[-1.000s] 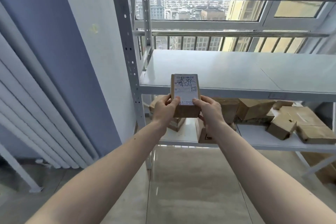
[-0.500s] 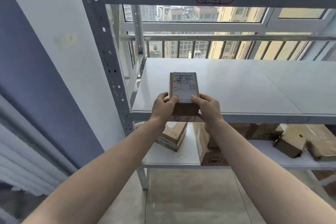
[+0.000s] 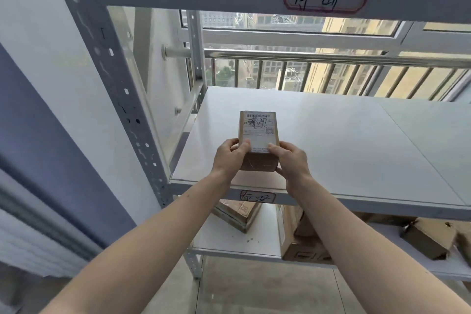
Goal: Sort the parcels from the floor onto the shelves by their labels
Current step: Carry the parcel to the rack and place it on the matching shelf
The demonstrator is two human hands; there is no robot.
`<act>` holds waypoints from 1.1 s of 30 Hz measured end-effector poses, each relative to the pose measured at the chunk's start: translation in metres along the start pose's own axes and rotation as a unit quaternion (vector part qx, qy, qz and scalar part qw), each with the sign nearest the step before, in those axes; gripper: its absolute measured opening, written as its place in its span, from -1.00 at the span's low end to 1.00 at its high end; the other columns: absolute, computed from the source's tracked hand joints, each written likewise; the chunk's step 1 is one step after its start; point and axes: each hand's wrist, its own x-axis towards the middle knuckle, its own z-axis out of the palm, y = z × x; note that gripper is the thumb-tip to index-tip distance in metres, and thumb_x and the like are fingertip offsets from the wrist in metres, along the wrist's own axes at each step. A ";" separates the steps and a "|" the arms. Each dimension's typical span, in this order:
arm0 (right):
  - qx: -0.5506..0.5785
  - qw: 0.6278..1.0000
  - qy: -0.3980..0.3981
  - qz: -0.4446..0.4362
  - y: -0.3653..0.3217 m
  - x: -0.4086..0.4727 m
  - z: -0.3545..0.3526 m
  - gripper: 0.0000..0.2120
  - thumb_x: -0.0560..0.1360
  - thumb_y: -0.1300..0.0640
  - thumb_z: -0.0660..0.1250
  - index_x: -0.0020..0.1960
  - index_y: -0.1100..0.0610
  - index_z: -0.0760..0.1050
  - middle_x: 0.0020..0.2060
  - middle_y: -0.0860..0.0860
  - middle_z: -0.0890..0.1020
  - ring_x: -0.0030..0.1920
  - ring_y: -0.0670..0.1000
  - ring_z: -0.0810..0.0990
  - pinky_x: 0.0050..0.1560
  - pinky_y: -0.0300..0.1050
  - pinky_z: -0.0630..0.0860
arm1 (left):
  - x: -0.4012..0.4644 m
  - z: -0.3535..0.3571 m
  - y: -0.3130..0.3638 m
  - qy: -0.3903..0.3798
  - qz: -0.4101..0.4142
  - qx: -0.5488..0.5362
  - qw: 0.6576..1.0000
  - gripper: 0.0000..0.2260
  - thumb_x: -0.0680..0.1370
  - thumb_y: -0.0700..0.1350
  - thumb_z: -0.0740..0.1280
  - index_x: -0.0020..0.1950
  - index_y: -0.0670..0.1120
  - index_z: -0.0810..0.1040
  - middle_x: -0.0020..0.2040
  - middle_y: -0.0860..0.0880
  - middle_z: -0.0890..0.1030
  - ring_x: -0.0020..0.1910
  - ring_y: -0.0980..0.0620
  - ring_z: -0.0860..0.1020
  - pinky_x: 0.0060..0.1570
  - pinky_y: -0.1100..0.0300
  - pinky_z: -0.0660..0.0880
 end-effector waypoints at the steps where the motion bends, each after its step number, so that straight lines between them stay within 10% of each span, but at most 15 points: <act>1: 0.000 1.000 0.004 0.003 0.001 0.003 -0.001 -0.63 0.49 0.16 0.40 0.27 0.24 0.54 0.11 0.15 0.67 0.04 0.08 0.64 0.19 0.07 0.57 | 0.003 0.001 -0.001 -0.003 -0.001 0.000 1.000 -0.68 0.59 -0.06 0.32 0.29 -0.18 0.52 0.17 -0.18 0.64 -0.04 -0.03 0.62 0.00 0.10 0.58; 10: -0.004 1.000 0.015 0.007 0.008 0.014 -0.002 -0.95 0.49 0.13 0.38 -0.13 0.06 0.62 -0.11 0.02 0.70 -0.06 0.05 0.63 0.10 0.09 0.57 | 0.015 0.007 -0.007 -0.017 -0.011 0.010 1.000 -0.65 0.58 0.02 0.33 0.29 -0.16 0.52 0.18 -0.14 0.64 0.11 -0.09 0.62 0.18 -0.02 0.56; 22: -0.031 0.999 -0.009 0.004 0.012 0.019 -0.003 -0.86 0.54 0.04 0.33 0.00 0.06 0.62 0.02 0.05 0.71 0.09 0.10 0.66 0.16 0.11 0.59 | 0.019 0.004 -0.013 -0.020 0.008 0.054 0.998 -0.57 0.56 0.17 0.31 0.28 -0.11 0.52 0.19 -0.08 0.63 0.13 -0.03 0.61 0.19 0.03 0.55; 28: -0.044 0.999 -0.024 0.010 0.014 0.023 -0.008 -0.60 0.51 -0.09 0.36 0.21 0.16 0.56 0.13 0.09 0.68 0.11 0.07 0.66 0.21 0.12 0.57 | 0.023 -0.001 -0.011 -0.033 0.020 0.077 0.996 -0.47 0.53 0.21 0.33 0.34 -0.13 0.48 0.24 -0.05 0.59 0.11 0.04 0.56 -0.04 0.30 0.46; 33: -0.105 0.994 -0.023 -0.032 0.016 0.020 -0.022 0.06 0.14 -0.39 0.48 0.46 0.17 0.35 0.35 0.07 0.52 0.31 0.03 0.52 0.35 0.06 0.45 | 0.021 -0.014 -0.015 -0.047 0.052 0.089 0.994 -0.22 0.36 0.26 0.48 0.45 -0.10 0.37 0.34 -0.03 0.51 0.15 0.14 0.52 0.04 0.36 0.45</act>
